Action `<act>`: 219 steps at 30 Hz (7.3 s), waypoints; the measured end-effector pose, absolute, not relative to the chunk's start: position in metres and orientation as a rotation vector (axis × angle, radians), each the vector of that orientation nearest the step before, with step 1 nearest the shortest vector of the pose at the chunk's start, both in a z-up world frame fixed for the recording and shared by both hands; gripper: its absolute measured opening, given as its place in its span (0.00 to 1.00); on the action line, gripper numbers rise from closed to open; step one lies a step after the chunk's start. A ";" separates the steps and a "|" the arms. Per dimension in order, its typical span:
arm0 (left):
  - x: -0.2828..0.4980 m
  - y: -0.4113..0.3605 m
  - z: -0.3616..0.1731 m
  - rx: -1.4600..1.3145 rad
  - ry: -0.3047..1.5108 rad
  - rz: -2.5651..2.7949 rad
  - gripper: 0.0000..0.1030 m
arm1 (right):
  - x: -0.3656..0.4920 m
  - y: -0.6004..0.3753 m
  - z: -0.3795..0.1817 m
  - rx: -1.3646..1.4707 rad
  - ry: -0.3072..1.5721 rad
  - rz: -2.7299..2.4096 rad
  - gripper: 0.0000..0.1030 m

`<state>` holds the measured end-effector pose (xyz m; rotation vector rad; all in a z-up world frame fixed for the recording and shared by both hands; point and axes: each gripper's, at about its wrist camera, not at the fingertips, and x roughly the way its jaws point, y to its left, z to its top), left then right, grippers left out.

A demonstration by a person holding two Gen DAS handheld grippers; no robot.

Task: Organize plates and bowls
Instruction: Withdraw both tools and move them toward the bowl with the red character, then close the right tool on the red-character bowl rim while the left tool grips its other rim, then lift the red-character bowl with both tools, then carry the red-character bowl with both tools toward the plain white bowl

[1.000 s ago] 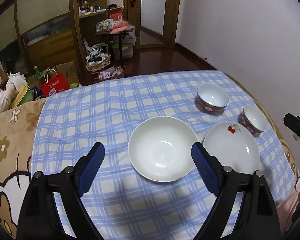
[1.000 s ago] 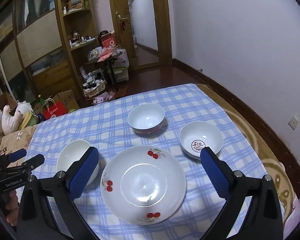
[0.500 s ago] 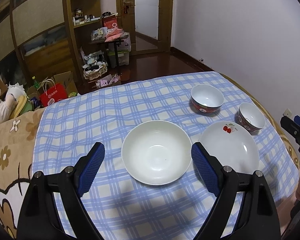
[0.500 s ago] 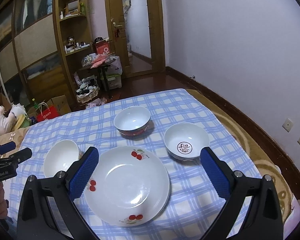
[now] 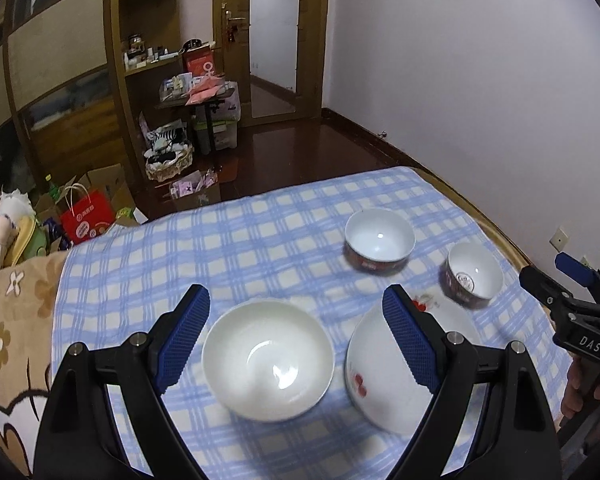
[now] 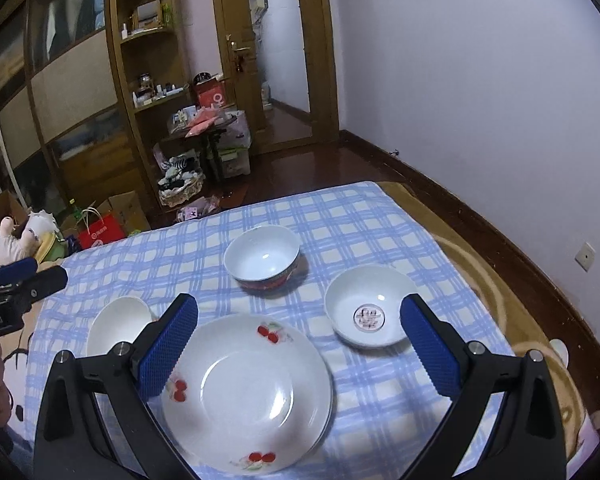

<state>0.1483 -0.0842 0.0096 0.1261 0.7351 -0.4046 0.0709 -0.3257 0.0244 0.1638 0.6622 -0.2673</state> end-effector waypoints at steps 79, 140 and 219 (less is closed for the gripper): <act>0.217 -0.345 -0.129 0.358 1.091 -0.573 0.78 | 0.119 -0.501 -0.114 0.571 0.928 -0.430 0.82; 0.182 -0.339 -0.071 0.264 0.994 -0.656 0.10 | 0.095 -0.457 -0.043 0.469 0.746 -0.378 0.09; 0.164 -0.034 -0.061 0.005 1.072 -0.288 0.11 | 0.137 -0.196 -0.039 0.259 0.769 0.073 0.10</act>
